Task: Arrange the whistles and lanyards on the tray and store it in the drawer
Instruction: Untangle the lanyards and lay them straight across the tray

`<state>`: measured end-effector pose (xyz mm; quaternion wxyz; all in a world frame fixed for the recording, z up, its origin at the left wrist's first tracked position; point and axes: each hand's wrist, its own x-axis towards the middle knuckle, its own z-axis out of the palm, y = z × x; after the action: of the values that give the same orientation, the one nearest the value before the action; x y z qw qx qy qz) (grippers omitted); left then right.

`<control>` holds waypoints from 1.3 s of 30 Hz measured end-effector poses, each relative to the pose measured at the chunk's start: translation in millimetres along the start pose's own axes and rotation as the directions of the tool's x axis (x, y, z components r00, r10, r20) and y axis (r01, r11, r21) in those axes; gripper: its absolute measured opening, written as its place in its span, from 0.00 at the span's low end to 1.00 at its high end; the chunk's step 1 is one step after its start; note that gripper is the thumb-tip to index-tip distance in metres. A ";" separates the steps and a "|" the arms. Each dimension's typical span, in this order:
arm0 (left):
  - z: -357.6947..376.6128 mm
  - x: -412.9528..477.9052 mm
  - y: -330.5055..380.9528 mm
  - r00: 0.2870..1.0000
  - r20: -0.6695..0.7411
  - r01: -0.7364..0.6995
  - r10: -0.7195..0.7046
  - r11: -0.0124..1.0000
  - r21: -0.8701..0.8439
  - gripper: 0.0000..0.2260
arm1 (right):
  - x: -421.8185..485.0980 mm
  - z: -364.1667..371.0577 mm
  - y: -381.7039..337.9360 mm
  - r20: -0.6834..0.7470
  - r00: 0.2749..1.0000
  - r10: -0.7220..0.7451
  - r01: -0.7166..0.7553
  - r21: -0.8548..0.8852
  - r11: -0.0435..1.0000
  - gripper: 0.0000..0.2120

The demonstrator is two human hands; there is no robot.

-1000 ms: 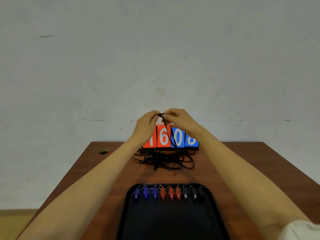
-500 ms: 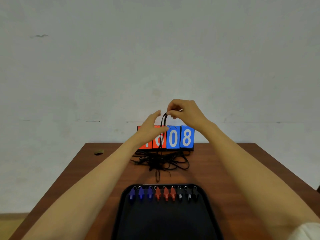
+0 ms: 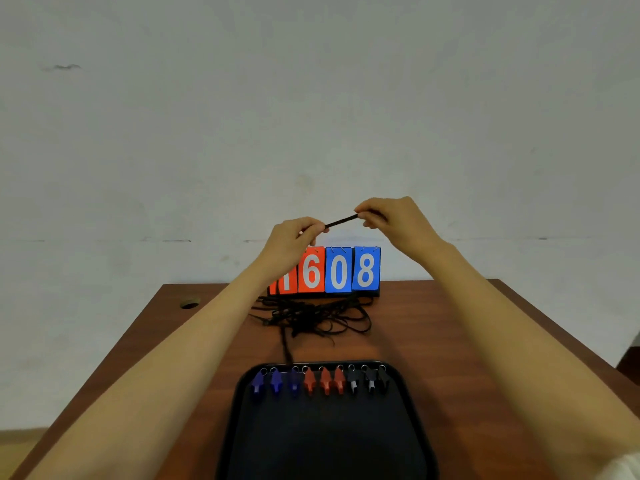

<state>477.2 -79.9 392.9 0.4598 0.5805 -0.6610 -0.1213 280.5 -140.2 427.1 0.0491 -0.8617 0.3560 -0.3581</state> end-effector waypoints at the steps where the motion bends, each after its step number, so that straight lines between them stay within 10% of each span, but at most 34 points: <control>1: -2.1 -4.8 -4.8 0.999 0.030 0.015 -0.016 0.999 0.032 0.10 | -5.5 2.3 5.1 -0.015 1.000 0.009 -0.009 -0.004 1.000 0.12; 16: 4.0 -112.3 -130.3 0.929 0.177 0.285 -0.326 0.932 0.222 0.09 | -120.7 97.6 70.2 0.111 0.863 0.493 -0.505 0.155 0.849 0.10; 26: 20.5 -180.8 -164.2 0.841 0.214 0.448 -0.497 0.861 0.240 0.08 | -203.7 127.4 81.2 0.117 0.526 0.842 -0.823 0.318 0.470 0.06; 34: 44.3 -224.7 -171.6 0.782 0.269 0.453 -0.562 0.809 0.375 0.04 | -254.9 138.6 89.2 0.162 0.515 0.842 -0.857 0.058 0.513 0.07; 39: 62.2 -251.9 -174.3 0.875 0.149 0.347 -0.461 0.811 0.471 0.05 | -282.4 152.9 83.9 0.150 0.579 0.802 -0.807 -0.037 0.590 0.08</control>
<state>520.6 66.5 120.2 0.1942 0.7745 -0.5849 -0.1423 193.4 -45.2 121.2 0.2476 -0.6305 0.6964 -0.2371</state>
